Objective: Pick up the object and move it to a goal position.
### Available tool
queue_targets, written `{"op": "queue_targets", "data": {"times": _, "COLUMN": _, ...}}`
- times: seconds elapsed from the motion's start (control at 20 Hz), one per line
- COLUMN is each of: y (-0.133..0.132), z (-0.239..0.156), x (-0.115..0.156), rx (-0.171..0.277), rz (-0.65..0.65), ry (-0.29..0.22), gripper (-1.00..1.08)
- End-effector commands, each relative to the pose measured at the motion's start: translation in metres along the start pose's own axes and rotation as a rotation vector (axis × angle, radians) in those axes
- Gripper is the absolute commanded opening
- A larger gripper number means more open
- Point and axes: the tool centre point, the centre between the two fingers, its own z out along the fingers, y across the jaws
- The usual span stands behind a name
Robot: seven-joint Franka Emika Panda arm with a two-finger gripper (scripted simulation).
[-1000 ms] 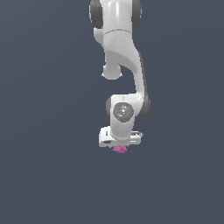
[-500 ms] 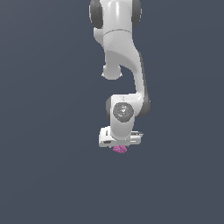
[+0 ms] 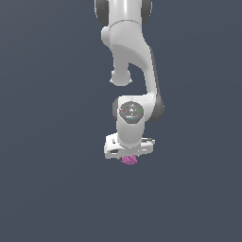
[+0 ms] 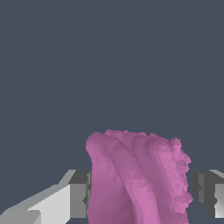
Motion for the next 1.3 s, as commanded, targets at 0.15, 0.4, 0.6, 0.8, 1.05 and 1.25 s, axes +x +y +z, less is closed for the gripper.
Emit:
{"op": "queue_targets", "data": {"times": 0.15, "y": 0.007, "z": -0.054, "x": 0.016, "rx": 0.008, "rz": -0.072, "ry": 0.06, "gripper": -1.0}}
{"op": "queue_targets", "data": {"times": 0.4, "y": 0.015, "z": -0.121, "x": 0.031, "rx": 0.02, "rz": -0.163, "ry": 0.132, "gripper": -1.0}}
{"op": "queue_targets", "data": {"times": 0.6, "y": 0.021, "z": -0.179, "x": 0.04, "rx": 0.032, "rz": -0.24, "ry": 0.193, "gripper": -1.0}}
{"op": "queue_targets", "data": {"times": 0.8, "y": 0.027, "z": -0.234, "x": 0.047, "rx": 0.044, "rz": -0.314, "ry": 0.252, "gripper": -1.0}}
{"op": "queue_targets", "data": {"times": 1.05, "y": 0.033, "z": -0.296, "x": 0.051, "rx": 0.059, "rz": -0.394, "ry": 0.317, "gripper": -1.0}}
{"op": "queue_targets", "data": {"times": 1.25, "y": 0.038, "z": -0.333, "x": 0.053, "rx": 0.069, "rz": -0.442, "ry": 0.355, "gripper": -1.0}}
